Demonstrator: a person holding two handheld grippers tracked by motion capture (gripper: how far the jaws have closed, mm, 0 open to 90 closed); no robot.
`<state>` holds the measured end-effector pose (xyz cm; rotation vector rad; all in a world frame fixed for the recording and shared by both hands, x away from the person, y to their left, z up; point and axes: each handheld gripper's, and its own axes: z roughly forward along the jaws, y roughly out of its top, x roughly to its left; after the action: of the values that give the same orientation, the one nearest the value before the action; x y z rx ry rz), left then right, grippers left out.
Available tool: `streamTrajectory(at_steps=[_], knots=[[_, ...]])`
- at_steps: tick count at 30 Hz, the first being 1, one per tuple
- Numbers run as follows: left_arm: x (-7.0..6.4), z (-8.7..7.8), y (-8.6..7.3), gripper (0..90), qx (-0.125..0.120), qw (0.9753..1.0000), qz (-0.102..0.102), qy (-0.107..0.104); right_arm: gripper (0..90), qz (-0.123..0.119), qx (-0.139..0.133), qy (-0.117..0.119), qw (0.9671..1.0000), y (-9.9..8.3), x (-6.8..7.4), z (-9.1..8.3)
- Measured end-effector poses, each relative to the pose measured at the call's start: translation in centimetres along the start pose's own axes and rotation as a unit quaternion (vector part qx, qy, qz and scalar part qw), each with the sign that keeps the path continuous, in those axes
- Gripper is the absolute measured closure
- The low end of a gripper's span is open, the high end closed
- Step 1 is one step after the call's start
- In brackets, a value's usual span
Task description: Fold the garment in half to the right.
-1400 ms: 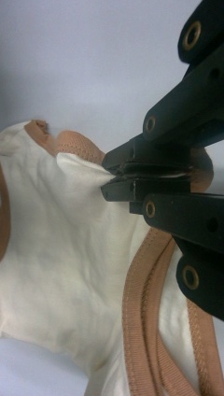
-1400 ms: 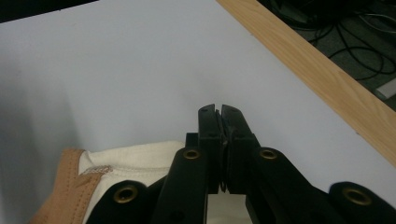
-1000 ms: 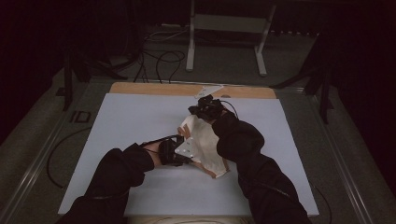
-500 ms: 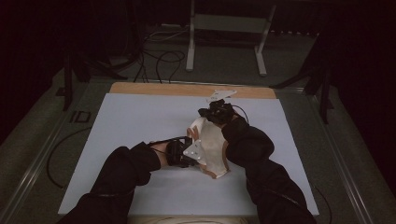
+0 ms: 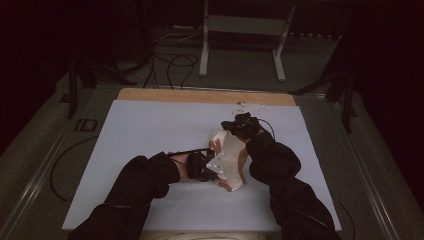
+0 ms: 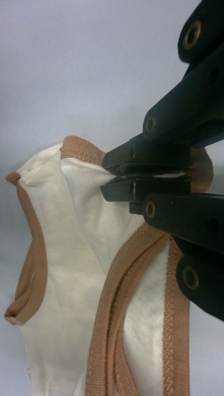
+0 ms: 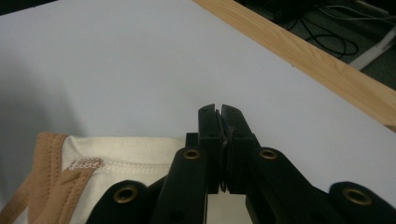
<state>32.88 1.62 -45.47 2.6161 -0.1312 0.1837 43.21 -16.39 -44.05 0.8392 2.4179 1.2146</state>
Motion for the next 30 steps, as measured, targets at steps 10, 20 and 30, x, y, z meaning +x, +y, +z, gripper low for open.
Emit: streamTrajectory(at_steps=[10,20,30], knots=[[0.3,1.8,1.7,85.6,0.011,0.9999,-0.005,-0.006,88.2,0.016,0.003,-0.010,0.9998,-1.5,-1.4,0.1],[0.6,3.6,2.5,85.2,0.024,0.9995,-0.014,-0.017,88.2,0.027,0.003,-0.009,0.9996,-3.1,-2.0,0.6],[0.8,4.9,3.3,84.1,0.014,0.9993,-0.034,-0.009,88.2,0.039,0.013,-0.019,0.9990,-4.3,-3.2,0.7]])
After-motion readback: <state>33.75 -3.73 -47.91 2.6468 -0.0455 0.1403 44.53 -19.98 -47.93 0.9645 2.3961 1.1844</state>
